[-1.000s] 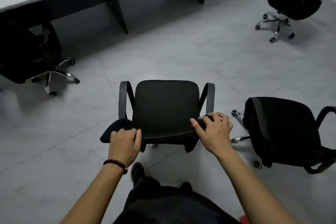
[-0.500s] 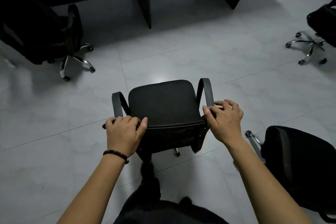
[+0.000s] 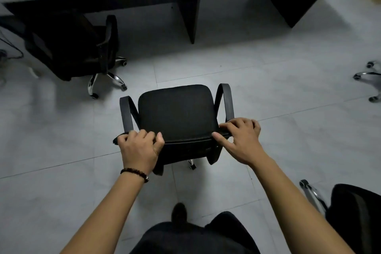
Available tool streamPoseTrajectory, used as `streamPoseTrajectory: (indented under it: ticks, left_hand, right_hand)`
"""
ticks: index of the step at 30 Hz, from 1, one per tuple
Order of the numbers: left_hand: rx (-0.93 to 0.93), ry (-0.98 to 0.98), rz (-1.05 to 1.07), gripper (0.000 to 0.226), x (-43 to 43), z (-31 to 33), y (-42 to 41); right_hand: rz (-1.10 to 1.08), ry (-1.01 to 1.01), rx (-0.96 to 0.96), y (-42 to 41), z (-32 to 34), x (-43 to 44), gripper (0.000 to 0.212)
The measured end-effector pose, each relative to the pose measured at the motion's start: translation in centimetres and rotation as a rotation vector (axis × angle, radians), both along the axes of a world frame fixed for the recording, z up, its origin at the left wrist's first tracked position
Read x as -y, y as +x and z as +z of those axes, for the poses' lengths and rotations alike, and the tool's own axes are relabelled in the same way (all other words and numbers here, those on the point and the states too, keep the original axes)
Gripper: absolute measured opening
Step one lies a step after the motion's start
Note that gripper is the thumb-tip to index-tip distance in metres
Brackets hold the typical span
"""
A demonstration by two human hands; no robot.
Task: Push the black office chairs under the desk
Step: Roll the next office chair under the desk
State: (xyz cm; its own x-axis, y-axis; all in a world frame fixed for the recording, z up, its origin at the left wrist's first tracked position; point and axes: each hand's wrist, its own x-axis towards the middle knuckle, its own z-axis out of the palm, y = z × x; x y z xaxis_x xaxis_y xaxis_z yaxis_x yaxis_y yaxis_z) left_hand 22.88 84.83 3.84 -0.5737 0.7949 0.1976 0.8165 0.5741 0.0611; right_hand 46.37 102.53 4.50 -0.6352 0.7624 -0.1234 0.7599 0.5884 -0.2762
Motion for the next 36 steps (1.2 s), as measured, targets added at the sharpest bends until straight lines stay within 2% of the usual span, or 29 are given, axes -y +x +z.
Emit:
streamPoseTrajectory:
  ticks: [7, 14, 24, 30, 36]
  left_hand:
    - [-0.020, -0.012, 0.081, 0.052, -7.8, 0.3, -9.8]
    - [0.007, -0.035, 0.158, 0.055, -17.2, 0.0, -17.4]
    - [0.164, -0.158, 0.235, 0.065, -29.8, 0.9, -25.3]
    - [0.166, -0.148, 0.251, 0.053, -37.0, 0.5, -30.3]
    - [0.148, -0.126, 0.166, 0.058, -44.2, 0.3, -36.0]
  right_hand:
    - [0.056, 0.036, -0.043, -10.7, 0.0, -8.7, 0.075]
    - [0.087, 0.118, -0.116, -19.4, -1.1, -19.3, 0.075]
    - [0.191, 0.073, -0.021, -28.8, -0.5, -33.4, 0.076]
    - [0.222, 0.068, 0.018, -34.5, -0.1, -41.1, 0.072]
    - [0.177, 0.060, 0.030, -39.1, -0.1, -47.8, 0.076]
